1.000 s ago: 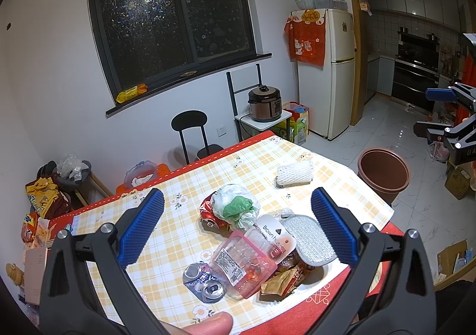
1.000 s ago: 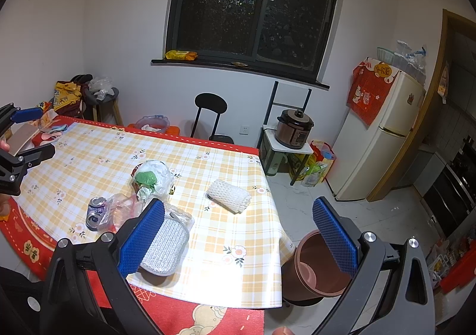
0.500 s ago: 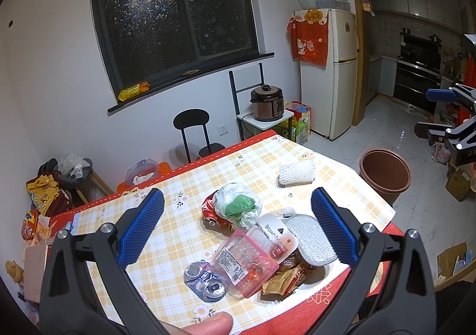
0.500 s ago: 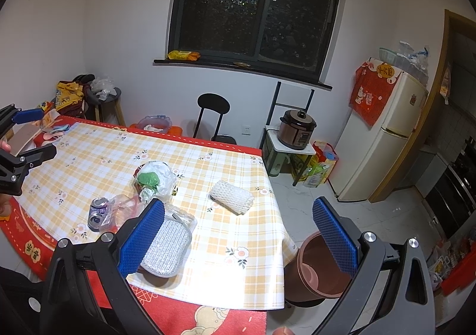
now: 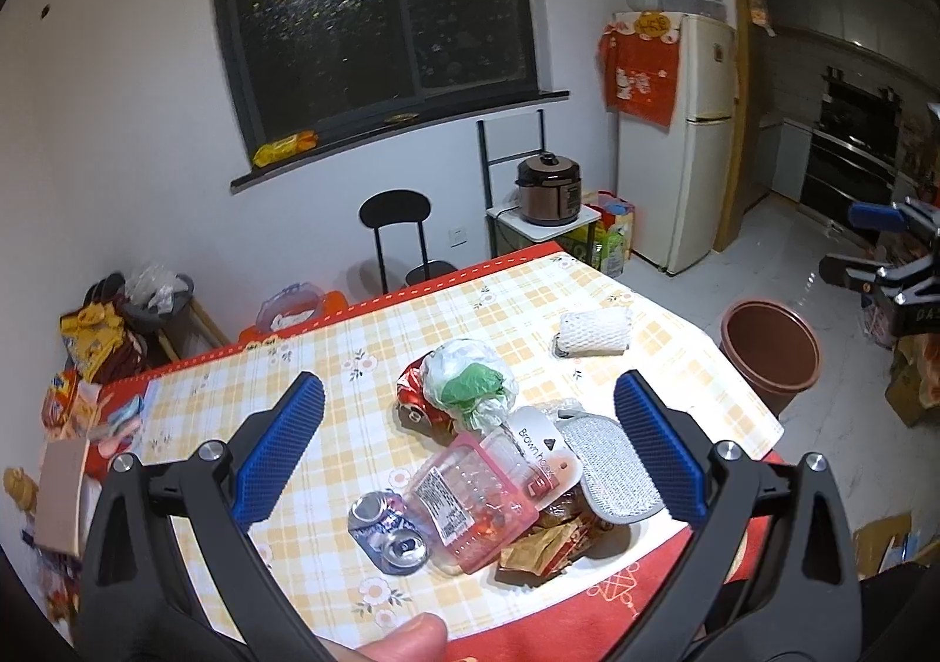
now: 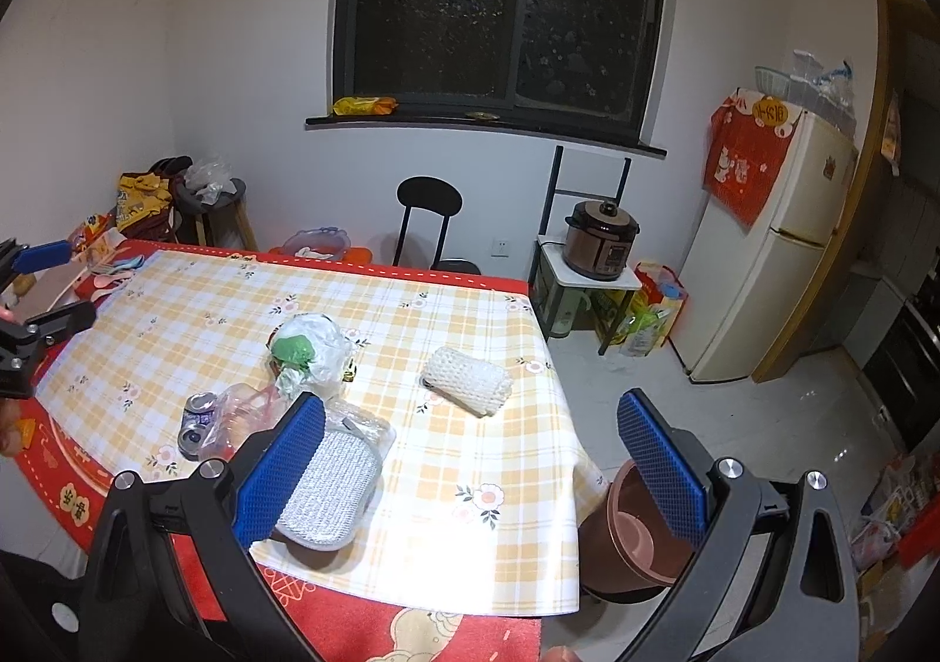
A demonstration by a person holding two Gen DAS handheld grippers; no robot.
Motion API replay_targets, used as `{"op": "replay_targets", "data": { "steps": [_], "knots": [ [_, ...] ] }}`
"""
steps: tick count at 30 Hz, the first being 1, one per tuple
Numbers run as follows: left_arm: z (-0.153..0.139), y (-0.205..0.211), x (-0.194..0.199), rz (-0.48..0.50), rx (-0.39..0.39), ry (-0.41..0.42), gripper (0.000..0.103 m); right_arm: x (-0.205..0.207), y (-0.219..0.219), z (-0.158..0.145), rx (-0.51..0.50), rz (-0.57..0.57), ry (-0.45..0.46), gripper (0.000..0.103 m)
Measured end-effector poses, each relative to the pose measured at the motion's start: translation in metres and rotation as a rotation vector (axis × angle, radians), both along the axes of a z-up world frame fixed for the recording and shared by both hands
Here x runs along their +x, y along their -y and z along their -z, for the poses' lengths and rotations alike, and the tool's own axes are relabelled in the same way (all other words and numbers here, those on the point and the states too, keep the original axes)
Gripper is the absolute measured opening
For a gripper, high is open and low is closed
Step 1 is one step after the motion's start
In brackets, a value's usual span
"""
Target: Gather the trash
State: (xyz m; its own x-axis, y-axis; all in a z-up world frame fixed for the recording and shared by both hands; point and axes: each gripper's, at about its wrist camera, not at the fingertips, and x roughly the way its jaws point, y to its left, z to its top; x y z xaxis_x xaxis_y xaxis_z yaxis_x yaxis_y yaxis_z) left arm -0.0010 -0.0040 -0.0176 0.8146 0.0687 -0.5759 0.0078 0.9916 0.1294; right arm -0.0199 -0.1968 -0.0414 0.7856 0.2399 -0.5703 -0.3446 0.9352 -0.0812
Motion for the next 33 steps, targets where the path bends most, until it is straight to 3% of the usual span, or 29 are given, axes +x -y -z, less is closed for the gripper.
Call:
{"op": "replay_targets", "data": {
  "steps": [11,20,27,33],
  "knots": [
    [0.046,-0.005,-0.016,-0.213,-0.106,-0.010,0.098,0.032,0.010,0.062,0.091,-0.060,-0.079,0.098],
    [0.101,0.005,-0.036,-0.333,-0.131,-0.077,0.098,0.043,-0.010,0.123,0.162,-0.214,-0.234,0.098],
    [0.127,-0.010,-0.053,-0.373,-0.178,-0.153,0.098,0.047,-0.037,0.143,0.184,-0.256,-0.328,0.098],
    [0.141,-0.034,-0.050,-0.387,-0.194,-0.186,0.098,0.041,-0.060,0.142,0.144,-0.239,-0.329,0.098]
  ]
}}
